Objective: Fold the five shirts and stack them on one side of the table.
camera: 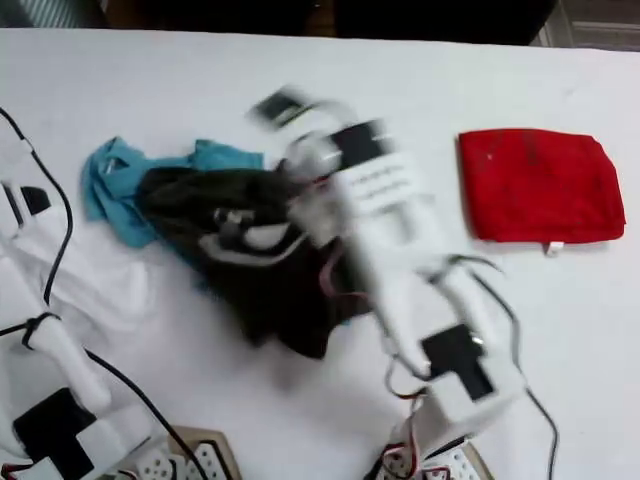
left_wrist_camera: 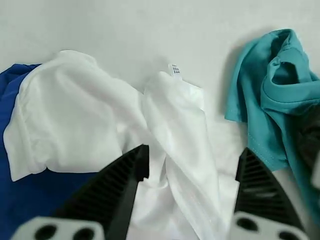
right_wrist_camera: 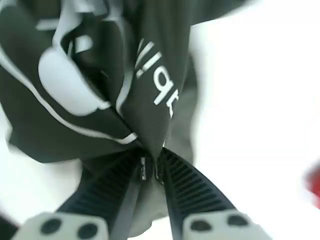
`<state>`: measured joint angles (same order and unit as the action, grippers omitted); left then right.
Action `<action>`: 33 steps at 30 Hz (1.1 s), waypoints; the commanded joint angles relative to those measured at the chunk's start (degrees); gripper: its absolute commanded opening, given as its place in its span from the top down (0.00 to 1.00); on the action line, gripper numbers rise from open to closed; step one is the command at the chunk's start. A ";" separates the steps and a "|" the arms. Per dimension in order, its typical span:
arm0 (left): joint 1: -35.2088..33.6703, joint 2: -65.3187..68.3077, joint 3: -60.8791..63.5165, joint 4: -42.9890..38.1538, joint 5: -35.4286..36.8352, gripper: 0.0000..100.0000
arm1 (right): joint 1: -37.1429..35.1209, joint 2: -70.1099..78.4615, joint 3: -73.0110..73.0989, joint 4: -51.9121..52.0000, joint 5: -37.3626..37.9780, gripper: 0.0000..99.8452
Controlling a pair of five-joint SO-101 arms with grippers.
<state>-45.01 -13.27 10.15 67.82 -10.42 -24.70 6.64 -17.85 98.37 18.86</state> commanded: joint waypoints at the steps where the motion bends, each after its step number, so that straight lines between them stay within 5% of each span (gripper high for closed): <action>1: 2.73 -1.85 -0.13 -1.05 -0.18 0.71 | 10.07 -9.01 -3.43 0.66 3.34 0.98; 8: 13.10 -1.93 6.81 -1.41 -0.18 0.71 | 31.08 -17.10 -3.43 0.31 4.31 0.98; 17: 33.14 -1.93 23.78 -12.75 0.18 0.71 | 47.78 -27.65 -3.60 0.40 4.57 0.98; 26: 44.40 -1.93 31.08 -13.71 0.18 0.71 | 51.56 -31.34 -3.25 0.75 4.66 0.98; 33: 46.15 -1.93 32.31 -15.82 -0.18 0.70 | 49.54 -31.78 2.90 1.36 4.66 0.98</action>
<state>0.35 -13.36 42.51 54.20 -10.42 25.76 -22.90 -16.79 99.34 22.90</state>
